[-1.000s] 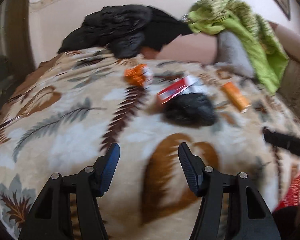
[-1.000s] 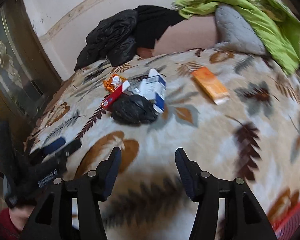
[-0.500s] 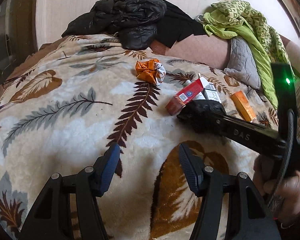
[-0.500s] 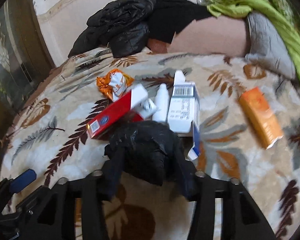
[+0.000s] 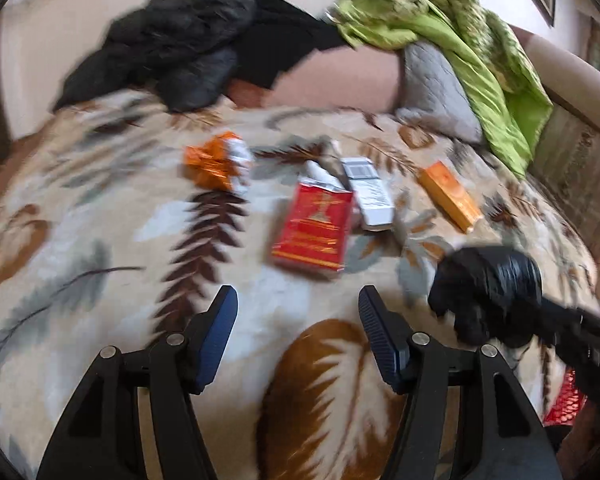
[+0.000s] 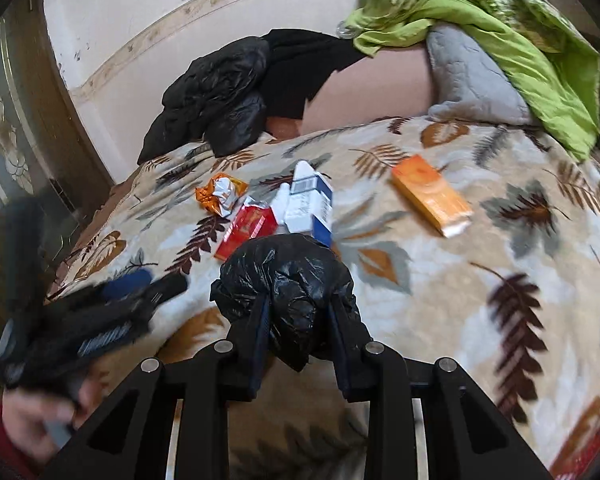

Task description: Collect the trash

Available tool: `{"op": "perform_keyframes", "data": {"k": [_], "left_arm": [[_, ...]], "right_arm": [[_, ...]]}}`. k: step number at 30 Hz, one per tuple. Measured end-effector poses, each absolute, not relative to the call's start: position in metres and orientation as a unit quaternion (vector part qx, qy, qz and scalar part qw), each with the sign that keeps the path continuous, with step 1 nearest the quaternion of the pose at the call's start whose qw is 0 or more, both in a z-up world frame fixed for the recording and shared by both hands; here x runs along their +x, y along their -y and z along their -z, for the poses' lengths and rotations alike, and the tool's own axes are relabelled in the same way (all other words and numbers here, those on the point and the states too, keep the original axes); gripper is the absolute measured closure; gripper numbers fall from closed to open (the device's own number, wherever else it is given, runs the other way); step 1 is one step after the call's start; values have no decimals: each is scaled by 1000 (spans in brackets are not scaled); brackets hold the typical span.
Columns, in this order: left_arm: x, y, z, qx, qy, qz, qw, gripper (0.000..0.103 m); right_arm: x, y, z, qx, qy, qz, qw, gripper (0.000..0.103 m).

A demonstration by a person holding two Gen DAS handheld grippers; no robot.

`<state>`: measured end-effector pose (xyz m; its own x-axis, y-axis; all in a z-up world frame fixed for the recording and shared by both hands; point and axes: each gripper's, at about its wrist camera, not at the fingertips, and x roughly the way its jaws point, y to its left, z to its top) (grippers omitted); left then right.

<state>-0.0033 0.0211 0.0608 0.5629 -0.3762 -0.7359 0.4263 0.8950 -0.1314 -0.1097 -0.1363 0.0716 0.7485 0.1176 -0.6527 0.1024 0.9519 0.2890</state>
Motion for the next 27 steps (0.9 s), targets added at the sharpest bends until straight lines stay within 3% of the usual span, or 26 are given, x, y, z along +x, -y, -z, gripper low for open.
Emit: {"op": "perform_keyframes", "data": {"k": [8, 12, 13, 15, 27], "left_arm": [[53, 13, -47, 36, -444, 235, 864, 25], [72, 27, -30, 55, -460, 218, 859, 25], [75, 29, -26, 60, -463, 207, 860, 26], [77, 29, -21, 57, -466, 201, 859, 42], [-5, -3, -44, 38, -431, 200, 879, 46]], "right_arm": [[-104, 161, -54, 225, -377, 2, 898, 73], [-103, 157, -54, 221, -374, -1, 901, 73], [-104, 157, -55, 220, -373, -1, 901, 73], [-106, 156, -56, 218, -370, -2, 903, 73], [-115, 147, -68, 186, -345, 7, 920, 73]]}}
